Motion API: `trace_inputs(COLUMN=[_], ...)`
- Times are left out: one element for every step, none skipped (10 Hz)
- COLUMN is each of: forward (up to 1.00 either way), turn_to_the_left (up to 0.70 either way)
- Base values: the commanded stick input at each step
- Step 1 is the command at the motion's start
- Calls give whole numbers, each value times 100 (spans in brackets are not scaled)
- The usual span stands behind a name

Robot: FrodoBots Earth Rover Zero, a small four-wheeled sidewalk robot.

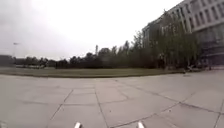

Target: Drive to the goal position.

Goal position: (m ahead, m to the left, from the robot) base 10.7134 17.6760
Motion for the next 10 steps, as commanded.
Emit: trace_inputs(forward=[0,0,0,0,0,0,0,0,0,0], turn_to_the_left=[50,50,50,50,50,50,50,50,50,50])
